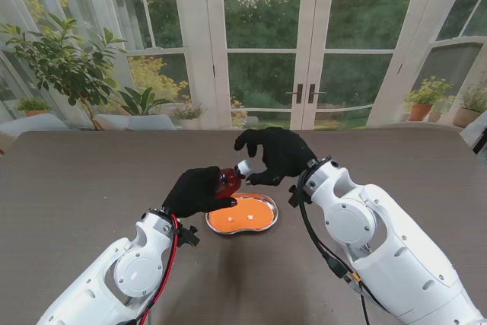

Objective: Collect the cotton balls from the tray into a sample bottle

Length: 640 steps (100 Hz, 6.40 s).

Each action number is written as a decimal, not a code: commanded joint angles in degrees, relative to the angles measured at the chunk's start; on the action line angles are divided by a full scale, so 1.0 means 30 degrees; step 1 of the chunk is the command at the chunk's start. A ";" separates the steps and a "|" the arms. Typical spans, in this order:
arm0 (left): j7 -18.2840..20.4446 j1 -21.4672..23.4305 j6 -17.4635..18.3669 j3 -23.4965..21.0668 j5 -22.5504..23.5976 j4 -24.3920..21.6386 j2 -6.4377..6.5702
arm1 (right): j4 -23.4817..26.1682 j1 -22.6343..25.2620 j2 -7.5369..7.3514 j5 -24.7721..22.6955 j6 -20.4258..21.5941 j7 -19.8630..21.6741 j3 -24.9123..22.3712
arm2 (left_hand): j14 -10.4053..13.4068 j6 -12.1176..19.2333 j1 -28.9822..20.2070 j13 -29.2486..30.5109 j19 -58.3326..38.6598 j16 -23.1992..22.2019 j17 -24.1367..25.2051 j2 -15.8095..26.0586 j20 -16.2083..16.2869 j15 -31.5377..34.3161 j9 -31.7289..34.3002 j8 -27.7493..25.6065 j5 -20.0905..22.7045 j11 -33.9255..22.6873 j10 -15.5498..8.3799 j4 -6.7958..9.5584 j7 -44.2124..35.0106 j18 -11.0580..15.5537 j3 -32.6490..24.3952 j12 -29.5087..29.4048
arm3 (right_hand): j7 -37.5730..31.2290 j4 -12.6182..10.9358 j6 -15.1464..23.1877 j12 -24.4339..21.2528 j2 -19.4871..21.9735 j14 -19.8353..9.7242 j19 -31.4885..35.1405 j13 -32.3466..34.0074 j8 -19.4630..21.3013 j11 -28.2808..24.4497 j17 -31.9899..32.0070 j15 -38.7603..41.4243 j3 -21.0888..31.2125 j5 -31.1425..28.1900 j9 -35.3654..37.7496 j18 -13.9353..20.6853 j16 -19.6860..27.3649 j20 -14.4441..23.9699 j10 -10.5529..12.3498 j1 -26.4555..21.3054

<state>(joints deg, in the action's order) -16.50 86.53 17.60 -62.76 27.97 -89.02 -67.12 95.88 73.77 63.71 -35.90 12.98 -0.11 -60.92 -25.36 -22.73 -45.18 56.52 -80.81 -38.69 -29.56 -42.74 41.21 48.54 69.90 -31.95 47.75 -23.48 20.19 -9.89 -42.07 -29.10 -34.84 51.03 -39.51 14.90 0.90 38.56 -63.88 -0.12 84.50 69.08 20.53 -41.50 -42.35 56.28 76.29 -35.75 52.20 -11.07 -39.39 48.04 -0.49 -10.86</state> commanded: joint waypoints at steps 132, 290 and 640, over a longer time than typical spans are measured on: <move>0.0444 0.0034 -0.0044 -0.0022 -0.0042 -0.0087 -0.0027 | -0.0412 -0.0183 0.0098 -0.0988 0.0494 -0.0922 0.0426 | -0.0940 0.3974 -0.5436 0.0502 0.0696 -0.0002 0.0605 0.3953 -0.0219 0.0344 0.1215 -0.0224 0.2402 -0.0214 -0.1130 0.0165 -0.2443 0.0408 -0.3870 -0.0064 | -0.1745 0.0936 0.3337 0.1217 -0.0840 -0.0499 0.0517 0.1897 0.1041 -0.0530 -0.1181 0.0868 0.0732 -0.4268 0.2477 0.0604 -0.0178 -0.0148 0.0726 -0.5517; 0.0502 0.0043 -0.0035 -0.0068 -0.0085 -0.0071 -0.0018 | 0.0474 -0.0030 -0.0207 -0.0591 -0.0973 0.1100 0.0307 | -0.0968 0.3943 -0.5444 0.0497 0.0706 -0.0001 0.0624 0.3947 -0.0203 0.0350 0.1211 -0.0232 0.2406 -0.0215 -0.1088 0.0163 -0.2427 0.0376 -0.3899 -0.0076 | -0.5042 0.2054 0.3402 0.0637 0.4981 0.0165 0.0791 0.1654 -0.1902 -0.0574 -0.0713 0.1237 -0.2171 -0.4729 0.2286 0.0165 -0.0259 0.0365 -0.0043 -0.4056; 0.1080 0.1002 -0.0445 -0.1257 0.0124 -0.0921 0.0213 | -1.0511 -0.4510 -0.1329 -0.8030 -0.3057 -0.1275 0.6370 | -0.1034 0.3893 -0.5461 0.0421 0.0760 0.0027 0.0672 0.3959 -0.0171 0.0261 0.1160 -0.0296 0.2386 -0.0144 -0.1049 0.0199 -0.2364 0.0314 -0.3859 -0.0165 | -0.8413 0.2321 0.3382 0.2286 0.3132 -0.0899 0.1470 0.2216 -0.3325 -0.1658 -0.2782 0.4943 -0.0102 -0.6977 0.6602 0.0326 -0.1066 -0.0458 0.1215 -0.5575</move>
<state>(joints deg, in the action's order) -14.42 89.39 16.43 -66.52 28.54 -91.34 -66.46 65.26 60.53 59.55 -59.68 4.18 -4.48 -42.32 -25.36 -22.72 -45.71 56.52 -80.77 -38.69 -29.56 -42.74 41.21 48.52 69.90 -31.99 47.75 -23.48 20.19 -9.89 -42.07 -29.12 -34.41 50.97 -53.56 22.88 5.60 44.46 -55.79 -0.78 85.28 72.83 9.87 -45.11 -49.56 69.05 69.04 -50.29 69.16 -10.74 -41.30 47.22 2.10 -25.01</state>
